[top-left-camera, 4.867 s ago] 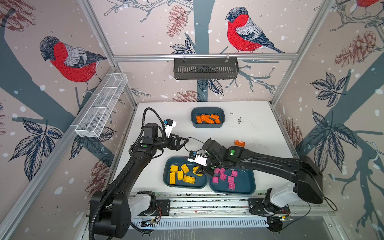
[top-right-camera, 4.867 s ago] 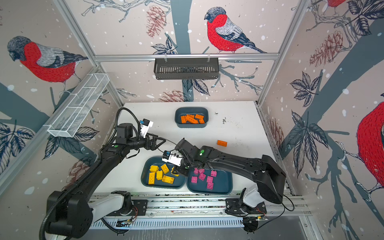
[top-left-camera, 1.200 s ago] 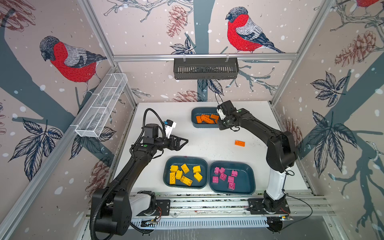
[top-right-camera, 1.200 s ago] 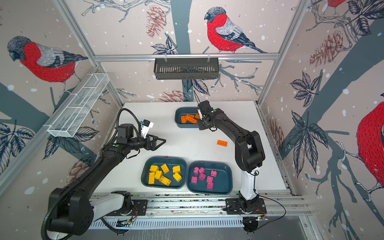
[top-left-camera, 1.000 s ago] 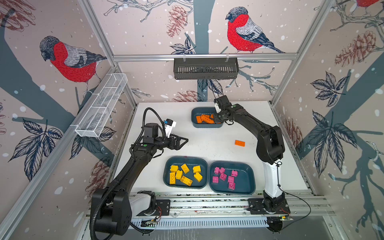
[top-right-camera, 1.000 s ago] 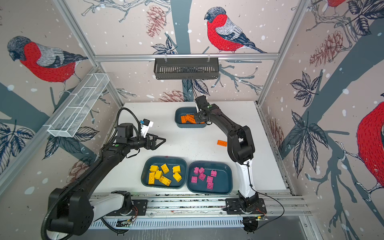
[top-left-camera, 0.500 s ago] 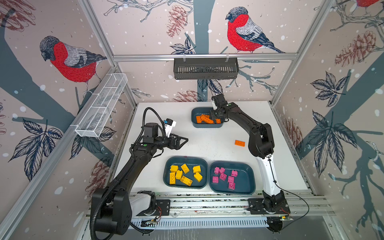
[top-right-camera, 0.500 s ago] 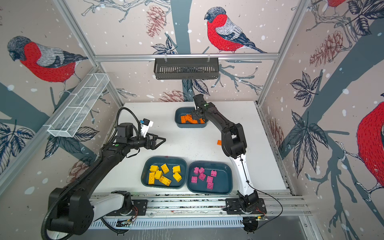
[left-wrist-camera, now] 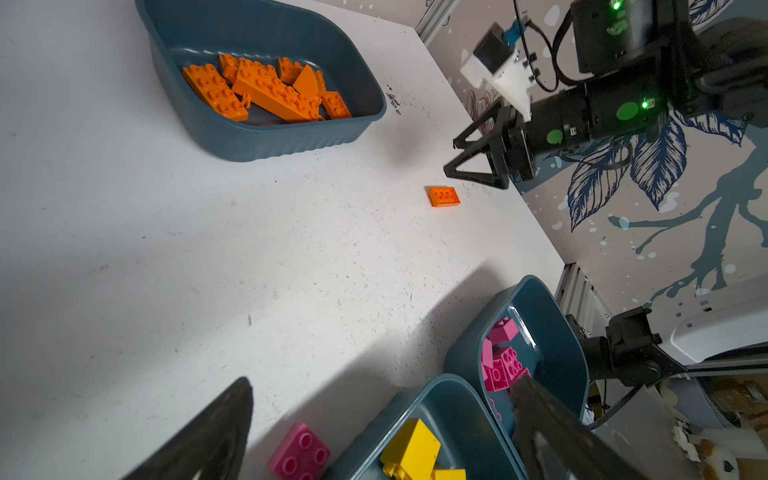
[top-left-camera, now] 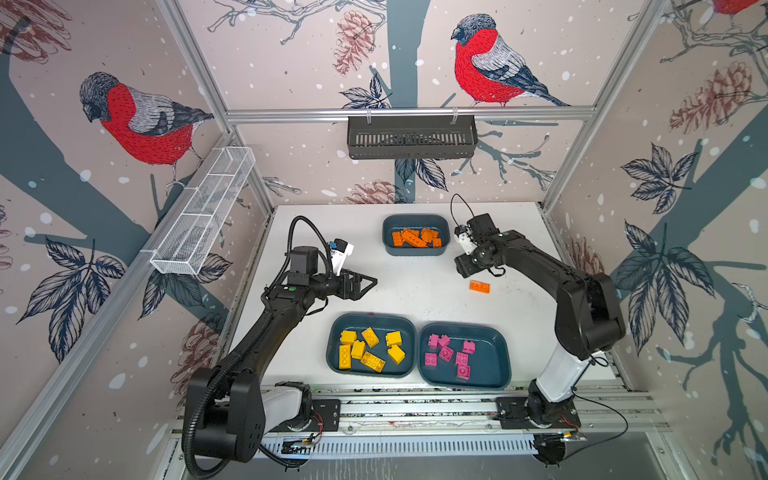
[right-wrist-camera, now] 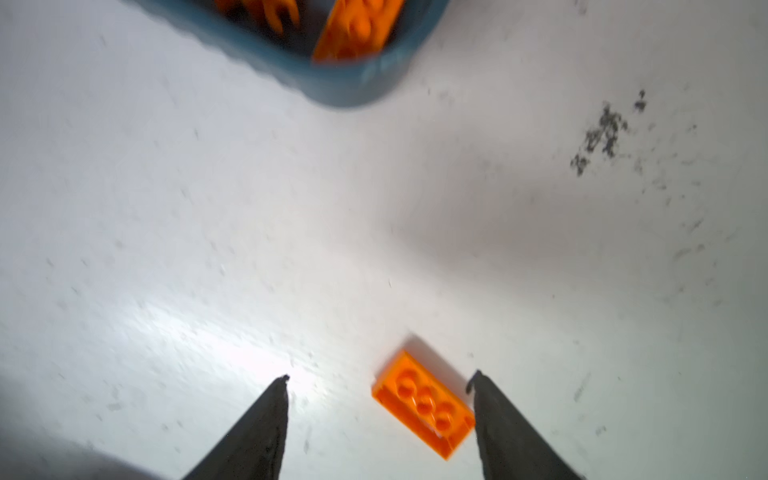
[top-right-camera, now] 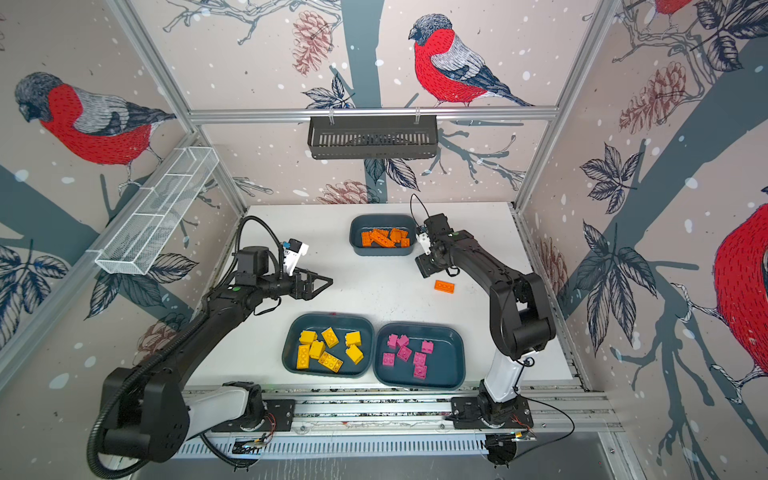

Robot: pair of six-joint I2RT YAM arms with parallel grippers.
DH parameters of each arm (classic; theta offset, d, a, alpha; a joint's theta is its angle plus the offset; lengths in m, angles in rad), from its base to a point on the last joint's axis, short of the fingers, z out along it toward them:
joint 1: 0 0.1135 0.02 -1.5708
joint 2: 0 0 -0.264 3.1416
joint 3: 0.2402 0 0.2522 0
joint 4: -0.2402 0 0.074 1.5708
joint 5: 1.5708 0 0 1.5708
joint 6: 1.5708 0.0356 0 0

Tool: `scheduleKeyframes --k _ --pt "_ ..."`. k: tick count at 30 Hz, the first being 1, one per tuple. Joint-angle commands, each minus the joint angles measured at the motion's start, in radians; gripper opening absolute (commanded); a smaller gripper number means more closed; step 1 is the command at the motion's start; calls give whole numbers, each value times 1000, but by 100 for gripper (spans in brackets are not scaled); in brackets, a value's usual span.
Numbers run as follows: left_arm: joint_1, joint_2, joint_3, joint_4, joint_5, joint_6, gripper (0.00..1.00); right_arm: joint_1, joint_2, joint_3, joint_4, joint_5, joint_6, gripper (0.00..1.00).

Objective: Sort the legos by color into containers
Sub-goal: 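Move the right gripper to the last orange 2x4 brick and grasp, then carry the orange brick into the far bin and release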

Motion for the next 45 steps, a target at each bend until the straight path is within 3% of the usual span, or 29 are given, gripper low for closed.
scheduleKeyframes --k 1,5,13,23,26,30,34,38,45 --pt "2 3 8 25 27 7 96 -37 -39 -64 66 -40 -212 71" --pt "3 2 12 25 29 7 97 -83 -3 -61 27 -49 -301 72" --pt "4 8 13 27 30 8 96 -135 78 -53 -26 -214 -418 74" --pt "3 4 10 25 29 13 96 -123 171 -36 -27 -139 -436 68" --pt "3 4 9 19 27 17 96 -115 177 -39 -26 -122 -427 59" --pt "5 4 12 12 27 24 96 -108 161 -48 -28 -72 -425 35" --pt "6 8 16 5 29 31 96 -108 142 -16 -46 -66 -416 23" --pt "8 9 22 3 30 30 96 -94 124 91 -74 -158 -383 21" --pt "9 21 42 4 20 31 96 -20 156 312 95 -337 -260 24"
